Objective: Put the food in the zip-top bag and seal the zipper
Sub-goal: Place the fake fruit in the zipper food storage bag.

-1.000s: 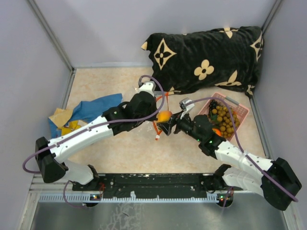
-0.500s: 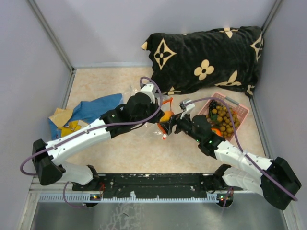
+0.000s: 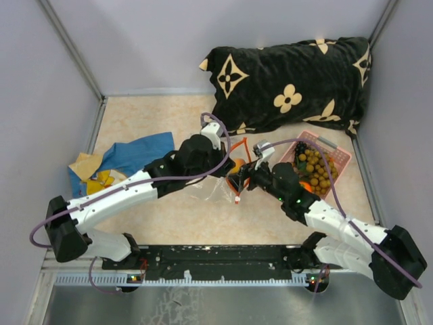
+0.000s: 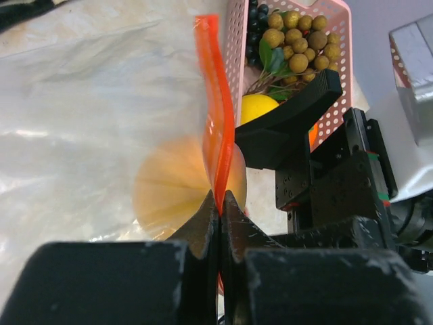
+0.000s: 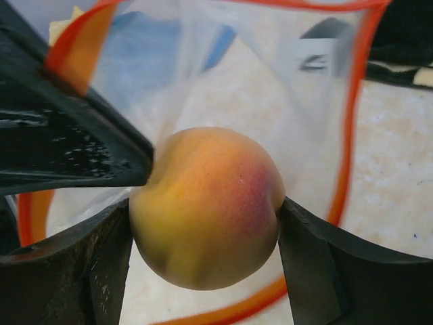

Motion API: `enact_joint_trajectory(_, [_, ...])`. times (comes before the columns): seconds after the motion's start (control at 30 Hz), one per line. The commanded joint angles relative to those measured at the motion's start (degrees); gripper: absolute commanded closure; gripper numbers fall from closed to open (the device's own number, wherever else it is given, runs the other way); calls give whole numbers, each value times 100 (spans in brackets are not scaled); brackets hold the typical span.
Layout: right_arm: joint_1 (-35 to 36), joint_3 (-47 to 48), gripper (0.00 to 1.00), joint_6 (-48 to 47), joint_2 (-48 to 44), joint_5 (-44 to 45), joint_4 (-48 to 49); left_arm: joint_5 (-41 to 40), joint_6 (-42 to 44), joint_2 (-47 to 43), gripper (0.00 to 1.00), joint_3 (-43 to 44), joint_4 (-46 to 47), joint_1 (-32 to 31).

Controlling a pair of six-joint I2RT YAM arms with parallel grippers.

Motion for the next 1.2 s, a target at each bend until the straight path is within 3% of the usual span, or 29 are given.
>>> enact_joint_trajectory(0.0, [40, -155, 44, -192, -331, -490, 796, 291, 107, 37, 100, -46, 457, 2])
enact_joint_trajectory(0.3, [39, -210, 42, -571, -453, -818, 586, 505, 193, -195, 100, -425, 1069, 2])
enact_joint_trajectory(0.6, [40, -45, 21, -561, -568, -437, 77, 676, 31, -282, 100, -667, 1412, 2])
enact_joint_trajectory(0.93, [40, 282, 20, -617, -892, -316, -593, 235, -10, -378, 100, -854, 1353, 28])
enact_joint_trajectory(1.17, [45, 503, 19, -532, -482, -388, -729, 370, -31, -462, 100, -936, 1485, 37])
